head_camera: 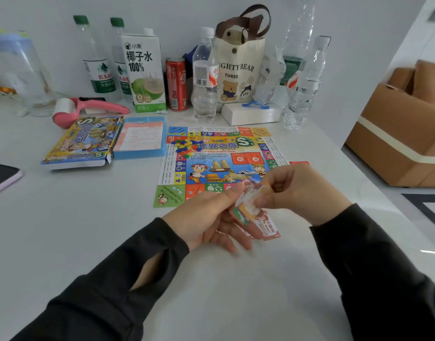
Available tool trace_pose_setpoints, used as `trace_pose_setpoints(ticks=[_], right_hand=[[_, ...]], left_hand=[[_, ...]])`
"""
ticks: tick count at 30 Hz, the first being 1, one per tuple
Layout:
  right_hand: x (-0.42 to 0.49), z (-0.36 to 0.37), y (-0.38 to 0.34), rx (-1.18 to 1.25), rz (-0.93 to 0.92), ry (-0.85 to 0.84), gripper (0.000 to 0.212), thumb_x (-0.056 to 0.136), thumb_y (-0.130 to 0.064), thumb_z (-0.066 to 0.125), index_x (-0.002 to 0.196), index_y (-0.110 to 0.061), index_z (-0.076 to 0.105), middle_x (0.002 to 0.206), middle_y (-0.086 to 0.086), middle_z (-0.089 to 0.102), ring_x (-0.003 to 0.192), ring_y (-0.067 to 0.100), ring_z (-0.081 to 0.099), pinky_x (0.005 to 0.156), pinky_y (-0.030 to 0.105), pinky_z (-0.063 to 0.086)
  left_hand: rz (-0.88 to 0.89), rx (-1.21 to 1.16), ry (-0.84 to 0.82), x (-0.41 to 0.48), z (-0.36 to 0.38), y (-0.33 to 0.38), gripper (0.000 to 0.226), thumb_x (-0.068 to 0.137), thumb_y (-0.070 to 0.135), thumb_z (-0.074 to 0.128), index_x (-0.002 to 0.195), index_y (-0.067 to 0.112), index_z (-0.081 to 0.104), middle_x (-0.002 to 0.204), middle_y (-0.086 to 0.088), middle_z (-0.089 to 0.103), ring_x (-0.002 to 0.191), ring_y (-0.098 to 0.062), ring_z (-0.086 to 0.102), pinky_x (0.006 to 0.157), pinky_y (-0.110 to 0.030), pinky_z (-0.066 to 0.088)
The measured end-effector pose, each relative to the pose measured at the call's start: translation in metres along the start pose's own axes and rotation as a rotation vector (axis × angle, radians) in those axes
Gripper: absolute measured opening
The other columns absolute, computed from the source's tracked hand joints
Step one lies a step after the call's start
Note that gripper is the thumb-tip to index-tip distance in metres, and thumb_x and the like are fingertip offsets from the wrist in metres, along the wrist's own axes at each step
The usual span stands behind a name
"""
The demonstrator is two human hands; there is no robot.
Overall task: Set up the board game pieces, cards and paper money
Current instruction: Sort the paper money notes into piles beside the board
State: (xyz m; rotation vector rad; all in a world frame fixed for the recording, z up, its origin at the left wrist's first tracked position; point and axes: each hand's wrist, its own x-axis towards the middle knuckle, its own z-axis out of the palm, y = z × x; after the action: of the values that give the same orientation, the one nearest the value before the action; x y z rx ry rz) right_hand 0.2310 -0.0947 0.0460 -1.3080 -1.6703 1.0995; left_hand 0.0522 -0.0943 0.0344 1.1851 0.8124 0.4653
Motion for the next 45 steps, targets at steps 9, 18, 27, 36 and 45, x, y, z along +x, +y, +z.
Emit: trace_pose_setpoints(ticks=[9,18,27,36,45], right_hand=[[-0.008,-0.016,-0.006,0.081,-0.067,-0.314,0.017,0.05,-0.02,0.084,0.059,-0.028,0.072,0.064,-0.001,0.068,0.06,0.009,0.063,0.06,0.018,0.049],[-0.009,-0.01,-0.008,-0.065,0.004,-0.255,0.025,0.065,0.012,0.072,0.067,-0.011,0.062,0.056,-0.003,0.066,0.046,0.003,0.056,0.042,0.016,0.045],[-0.005,-0.007,-0.005,-0.069,-0.015,-0.094,0.022,0.07,0.006,0.071,0.065,-0.015,0.065,0.054,0.0,0.064,0.042,0.009,0.054,0.045,0.017,0.045],[0.014,-0.001,-0.001,-0.207,-0.015,0.33,0.012,0.085,-0.016,0.064,0.075,-0.011,0.066,0.058,-0.004,0.061,0.047,0.004,0.049,0.047,0.008,0.037],[0.048,0.003,0.001,-1.009,0.122,0.126,0.019,0.093,-0.025,0.054,0.105,-0.021,0.068,0.114,0.0,0.059,0.109,0.017,0.044,0.097,0.032,0.035]], left_hand=[[-0.031,-0.039,-0.368,-0.005,-0.004,-0.007,0.061,0.062,0.054,0.074,0.106,0.013,0.063,0.103,-0.005,0.07,0.085,-0.02,0.069,0.057,-0.02,0.055],[-0.042,-0.017,-0.115,-0.004,0.0,-0.006,0.038,0.065,0.034,0.059,0.092,0.007,0.066,0.082,-0.007,0.071,0.06,-0.014,0.067,0.046,-0.018,0.051],[0.007,0.073,0.038,-0.007,0.0,0.002,0.042,0.062,0.043,0.063,0.09,0.012,0.067,0.082,-0.009,0.072,0.054,-0.016,0.066,0.042,-0.018,0.049],[0.318,0.537,0.514,0.008,-0.025,0.01,0.018,0.089,0.023,0.057,0.073,0.025,0.066,0.045,0.012,0.057,0.038,-0.001,0.046,0.04,-0.009,0.035],[0.196,0.815,0.625,0.03,-0.064,0.001,0.016,0.092,0.025,0.053,0.084,0.021,0.065,0.084,0.012,0.057,0.072,0.002,0.051,0.063,-0.018,0.037]])
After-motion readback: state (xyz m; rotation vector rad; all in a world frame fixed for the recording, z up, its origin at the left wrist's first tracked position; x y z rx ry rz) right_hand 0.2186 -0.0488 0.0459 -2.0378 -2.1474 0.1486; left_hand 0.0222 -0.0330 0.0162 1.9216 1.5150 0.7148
